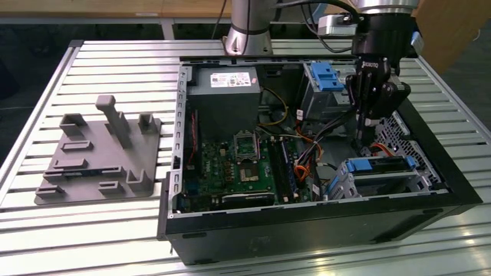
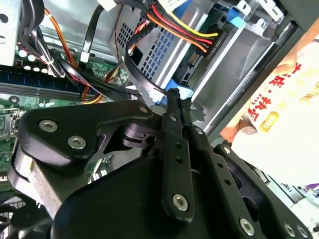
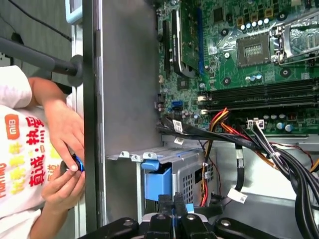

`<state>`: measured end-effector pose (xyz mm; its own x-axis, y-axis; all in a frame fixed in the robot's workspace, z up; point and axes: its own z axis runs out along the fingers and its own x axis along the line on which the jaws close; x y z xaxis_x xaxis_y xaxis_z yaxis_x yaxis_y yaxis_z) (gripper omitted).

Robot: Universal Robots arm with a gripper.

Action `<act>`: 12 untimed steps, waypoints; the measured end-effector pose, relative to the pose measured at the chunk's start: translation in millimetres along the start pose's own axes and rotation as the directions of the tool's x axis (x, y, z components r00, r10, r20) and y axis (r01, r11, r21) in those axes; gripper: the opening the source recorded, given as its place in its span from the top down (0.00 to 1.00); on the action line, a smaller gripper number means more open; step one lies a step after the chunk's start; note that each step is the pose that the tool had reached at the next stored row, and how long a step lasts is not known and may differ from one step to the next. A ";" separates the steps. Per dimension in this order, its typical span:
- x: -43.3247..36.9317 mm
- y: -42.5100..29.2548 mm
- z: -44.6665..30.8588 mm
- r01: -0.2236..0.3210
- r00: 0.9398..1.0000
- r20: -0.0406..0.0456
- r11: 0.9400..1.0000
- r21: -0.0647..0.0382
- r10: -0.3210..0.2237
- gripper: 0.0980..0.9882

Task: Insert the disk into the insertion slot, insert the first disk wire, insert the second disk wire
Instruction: 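Insert the second disk wire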

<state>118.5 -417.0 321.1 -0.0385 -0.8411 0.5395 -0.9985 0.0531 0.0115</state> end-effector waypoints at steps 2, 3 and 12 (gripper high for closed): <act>-0.2 -5.4 -0.2 0.007 1.000 0.000 1.000 -0.011 -0.007 0.95; -0.3 -6.6 -0.3 0.007 1.000 0.005 1.000 -0.011 -0.007 0.95; -0.2 -13.3 -0.3 -0.001 0.996 0.092 1.000 0.017 -0.001 0.95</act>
<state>131.8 -417.4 321.0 -0.0408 -0.8871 0.4597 -0.9990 0.0443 -0.0033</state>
